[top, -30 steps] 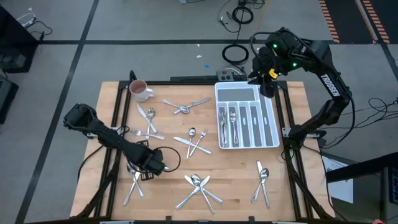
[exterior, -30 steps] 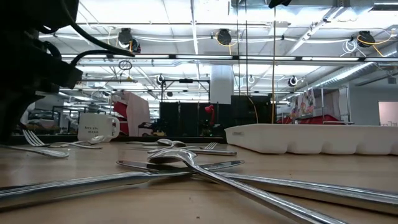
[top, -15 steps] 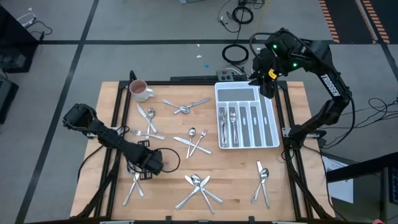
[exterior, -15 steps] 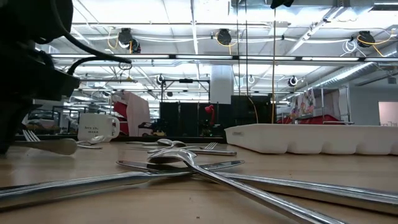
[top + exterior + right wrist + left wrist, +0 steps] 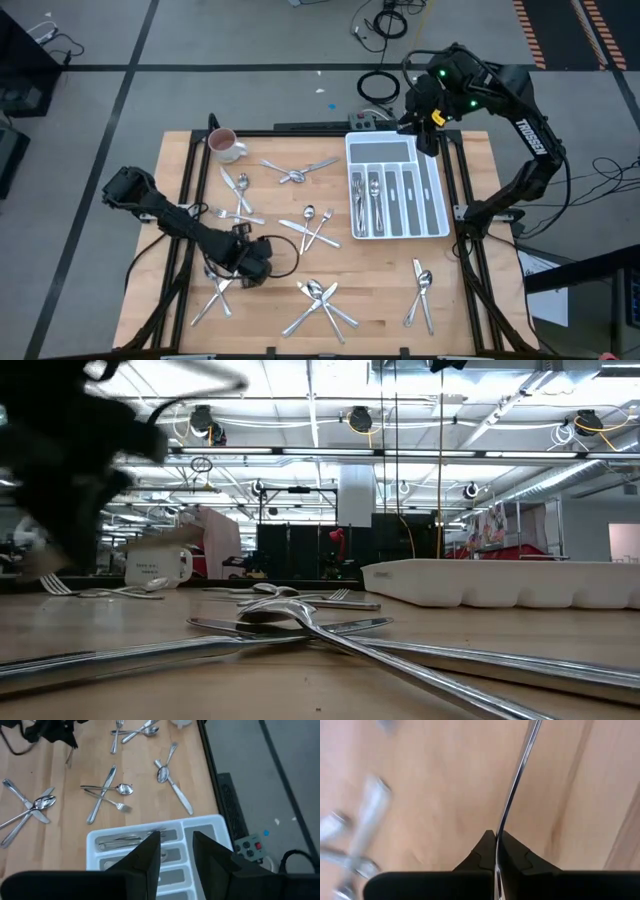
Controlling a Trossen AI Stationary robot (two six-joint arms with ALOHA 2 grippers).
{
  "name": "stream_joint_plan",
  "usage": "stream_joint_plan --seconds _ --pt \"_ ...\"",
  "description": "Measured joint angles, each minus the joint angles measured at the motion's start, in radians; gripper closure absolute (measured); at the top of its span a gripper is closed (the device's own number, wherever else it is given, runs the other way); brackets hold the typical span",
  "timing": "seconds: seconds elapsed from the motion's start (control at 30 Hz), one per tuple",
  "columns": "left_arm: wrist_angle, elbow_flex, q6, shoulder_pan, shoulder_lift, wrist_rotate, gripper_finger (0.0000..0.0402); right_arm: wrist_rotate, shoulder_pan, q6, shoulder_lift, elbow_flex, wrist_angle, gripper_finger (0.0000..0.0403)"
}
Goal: Sort silverware
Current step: Put the silver fork into the silverware tray
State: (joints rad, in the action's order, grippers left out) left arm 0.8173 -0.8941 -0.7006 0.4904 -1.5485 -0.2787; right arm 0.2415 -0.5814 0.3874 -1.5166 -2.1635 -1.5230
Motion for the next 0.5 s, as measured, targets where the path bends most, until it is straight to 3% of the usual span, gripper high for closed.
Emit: stream_joint_plan --seconds 0.1,0.27,0.37,0.5 --pt "0.014 -0.057 0.017 -0.026 0.015 -0.189 0.0394 0.027 -0.036 0.015 0.000 0.000 0.036 0.0296" --pt "-0.055 -0.131 0.247 -0.088 0.085 -0.476 0.0394 0.279 -0.166 -0.033 0.000 0.047 0.096 0.0298" --pt "-0.201 -0.159 0.577 -0.123 0.137 -0.509 0.0394 0.411 -0.232 -0.117 0.000 0.123 0.145 0.0302" --pt "-0.527 -0.162 1.172 -0.137 0.180 -0.455 0.0394 0.527 -0.272 -0.301 0.000 0.286 0.253 0.0305"
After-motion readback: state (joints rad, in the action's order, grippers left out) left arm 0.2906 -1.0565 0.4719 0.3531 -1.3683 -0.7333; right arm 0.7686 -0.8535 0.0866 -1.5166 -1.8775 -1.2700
